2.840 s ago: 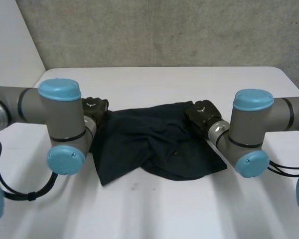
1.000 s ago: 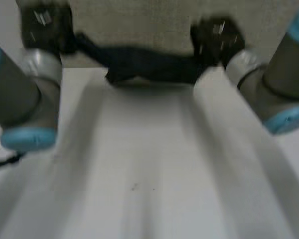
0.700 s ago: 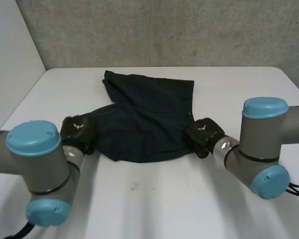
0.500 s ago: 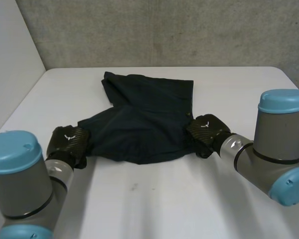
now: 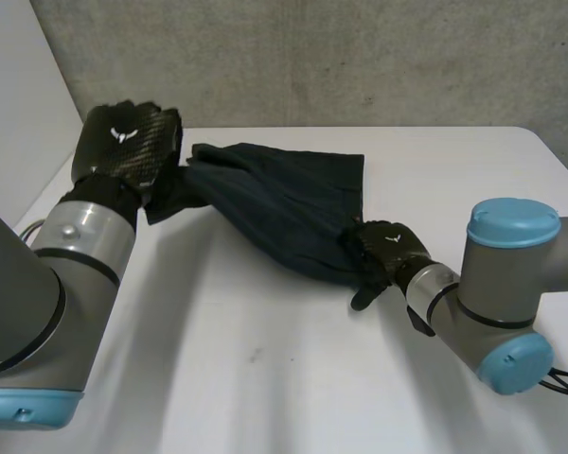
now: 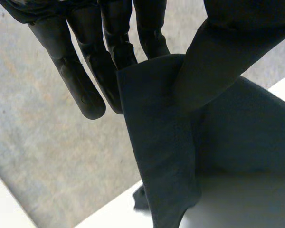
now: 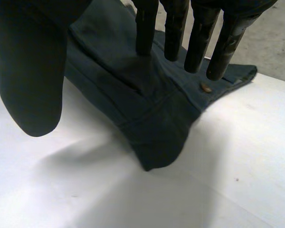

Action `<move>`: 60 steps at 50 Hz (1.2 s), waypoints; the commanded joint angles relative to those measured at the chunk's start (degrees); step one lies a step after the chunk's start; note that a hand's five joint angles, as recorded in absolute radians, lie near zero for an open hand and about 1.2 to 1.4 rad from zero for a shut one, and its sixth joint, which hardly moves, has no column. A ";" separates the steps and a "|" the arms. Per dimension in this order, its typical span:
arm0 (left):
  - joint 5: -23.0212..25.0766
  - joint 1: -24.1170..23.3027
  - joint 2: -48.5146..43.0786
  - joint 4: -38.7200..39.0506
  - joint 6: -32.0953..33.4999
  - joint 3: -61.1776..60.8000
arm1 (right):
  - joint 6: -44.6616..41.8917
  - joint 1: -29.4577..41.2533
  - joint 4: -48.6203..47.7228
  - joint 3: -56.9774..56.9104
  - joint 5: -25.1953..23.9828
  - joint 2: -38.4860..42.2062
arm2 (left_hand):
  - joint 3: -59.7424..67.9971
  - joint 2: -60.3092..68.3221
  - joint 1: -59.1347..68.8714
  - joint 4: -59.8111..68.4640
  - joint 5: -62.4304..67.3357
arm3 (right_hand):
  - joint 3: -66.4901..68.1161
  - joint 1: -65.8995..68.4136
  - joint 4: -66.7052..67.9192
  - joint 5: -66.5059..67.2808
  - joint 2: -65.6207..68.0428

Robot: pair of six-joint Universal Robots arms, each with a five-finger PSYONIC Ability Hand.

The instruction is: Fold the shorts.

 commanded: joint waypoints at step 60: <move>3.72 1.65 1.44 -9.81 8.41 -18.88 | -45.76 -5.50 30.63 9.74 -1.78 -16.56 | -55.22 -55.55 -53.13 -55.64 -51.96 | 60.66 62.65 61.05 60.82 58.60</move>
